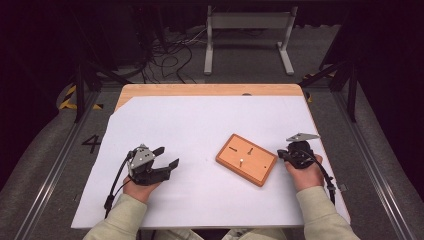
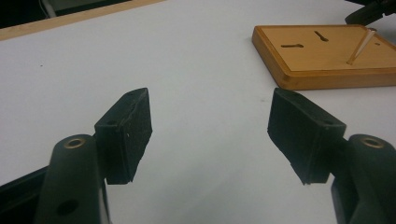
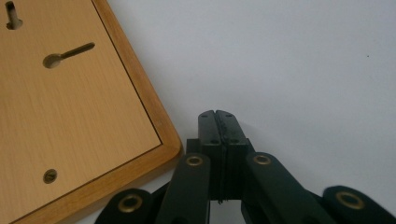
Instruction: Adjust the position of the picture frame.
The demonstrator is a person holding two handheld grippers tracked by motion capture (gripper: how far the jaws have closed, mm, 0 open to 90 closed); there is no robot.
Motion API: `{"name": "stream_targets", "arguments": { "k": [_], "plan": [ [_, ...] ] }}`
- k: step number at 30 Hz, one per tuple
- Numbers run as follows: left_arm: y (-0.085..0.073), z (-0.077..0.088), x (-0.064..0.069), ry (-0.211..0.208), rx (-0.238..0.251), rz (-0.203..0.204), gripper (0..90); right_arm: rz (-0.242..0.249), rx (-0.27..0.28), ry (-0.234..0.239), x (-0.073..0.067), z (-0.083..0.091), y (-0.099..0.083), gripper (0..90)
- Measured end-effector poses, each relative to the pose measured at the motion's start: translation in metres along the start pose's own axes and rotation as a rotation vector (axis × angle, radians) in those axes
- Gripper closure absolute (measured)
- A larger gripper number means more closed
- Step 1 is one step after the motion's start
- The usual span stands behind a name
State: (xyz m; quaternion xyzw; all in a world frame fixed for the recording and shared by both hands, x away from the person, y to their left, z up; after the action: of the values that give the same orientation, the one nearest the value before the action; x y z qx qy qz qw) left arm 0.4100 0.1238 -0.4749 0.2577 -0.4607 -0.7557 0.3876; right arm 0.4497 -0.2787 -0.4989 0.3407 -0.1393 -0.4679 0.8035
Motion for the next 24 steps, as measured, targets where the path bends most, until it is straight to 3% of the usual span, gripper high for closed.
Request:
{"name": "stream_targets", "arguments": {
  "k": [5, 18, 24],
  "plan": [
    [0.0, 0.0, 0.0, 0.001, -0.002, 0.007, 30.5, -0.002, -0.018, -0.008, -0.004, -0.003, -0.002, 90.0],
    [-0.001, -0.006, 0.001, 0.001, -0.016, -0.006, 30.6, -0.02, 0.008, -0.036, -0.008, -0.004, -0.001, 90.0],
    [-0.001, -0.006, 0.002, -0.002, -0.021, -0.007, 30.6, 0.032, 0.008, -0.011, -0.03, -0.015, 0.005, 90.0]
  ]
}}
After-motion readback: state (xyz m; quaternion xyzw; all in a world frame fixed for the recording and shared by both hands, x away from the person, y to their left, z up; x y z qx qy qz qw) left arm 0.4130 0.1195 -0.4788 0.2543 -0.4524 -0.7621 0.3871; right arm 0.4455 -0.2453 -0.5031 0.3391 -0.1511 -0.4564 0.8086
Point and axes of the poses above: each handheld gripper's, and its own axes: z roughly backward along the jaws, y roughly out of its top, x roughly to its right, the point moved 8 cm from there along -z, roughly forward along the jaws, and after that the axes turned 9 degrees about y, right-handed, at the moved point
